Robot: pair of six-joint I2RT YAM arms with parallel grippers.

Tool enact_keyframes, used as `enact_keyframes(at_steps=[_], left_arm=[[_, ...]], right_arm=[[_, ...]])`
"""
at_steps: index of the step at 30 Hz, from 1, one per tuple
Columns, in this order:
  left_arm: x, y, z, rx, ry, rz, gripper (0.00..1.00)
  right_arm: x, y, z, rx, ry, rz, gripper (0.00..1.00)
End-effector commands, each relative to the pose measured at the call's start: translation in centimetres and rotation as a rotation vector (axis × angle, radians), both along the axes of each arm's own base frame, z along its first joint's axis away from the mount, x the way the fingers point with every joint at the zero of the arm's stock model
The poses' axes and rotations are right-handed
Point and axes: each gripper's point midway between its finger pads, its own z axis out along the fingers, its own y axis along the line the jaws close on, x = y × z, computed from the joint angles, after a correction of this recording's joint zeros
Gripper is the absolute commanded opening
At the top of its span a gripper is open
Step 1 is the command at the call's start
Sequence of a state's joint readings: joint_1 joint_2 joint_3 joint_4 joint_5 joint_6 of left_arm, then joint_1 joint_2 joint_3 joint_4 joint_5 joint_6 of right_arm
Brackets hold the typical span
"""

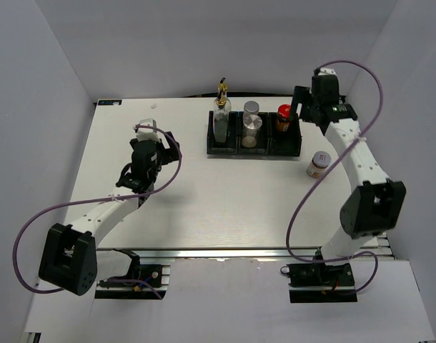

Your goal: Organize the condiment bottles

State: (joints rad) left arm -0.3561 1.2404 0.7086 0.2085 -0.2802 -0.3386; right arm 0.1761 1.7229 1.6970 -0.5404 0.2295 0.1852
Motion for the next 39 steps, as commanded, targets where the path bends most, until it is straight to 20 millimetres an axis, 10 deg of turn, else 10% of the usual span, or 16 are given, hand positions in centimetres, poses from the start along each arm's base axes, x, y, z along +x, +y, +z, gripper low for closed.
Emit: enact_keyframes(at_steps=[1,8,20,23,28,34,39], left_arm=[[-0.7,0.3,1.7,-0.029,-0.045,0.002,0.98],[-0.8,0.5,1.7,-0.029,-0.048,0.011,0.98],[-0.7,0.3,1.4,-0.026,-0.046,0.001,0.98],[-0.6,0.2,1.3,-0.027,-0.046,-0.003,0.98],[-0.7,0.0,1.6,-0.032,-0.054,-0.009,0.98],[-0.7,-0.1,1.7,-0.037,-0.063,-0.018,0.98],[-0.9,0.2,1.9,-0.033,-0.069,-0.006,0.98]], right_arm=[[-3.4,-3.9,-2.0,-0.028,0.027,-0.167,0.89],[-8.1,-7.6,-8.1,0.032,0.198,-0.236,0.89],[-9.4,-9.6,-16.4,0.049,0.408,-0.313,0.89],[-9.8,-9.8,-16.7,0.044,0.419,-0.337,0.74],[-9.5,-9.9,-13.0,0.051,0.334,-0.352,0.26],[-6.9,-4.3,-4.1,0.033,0.095,-0.118,0.25],[-5.2,0.6,-0.7,0.049,0.001,0.016,0.25]])
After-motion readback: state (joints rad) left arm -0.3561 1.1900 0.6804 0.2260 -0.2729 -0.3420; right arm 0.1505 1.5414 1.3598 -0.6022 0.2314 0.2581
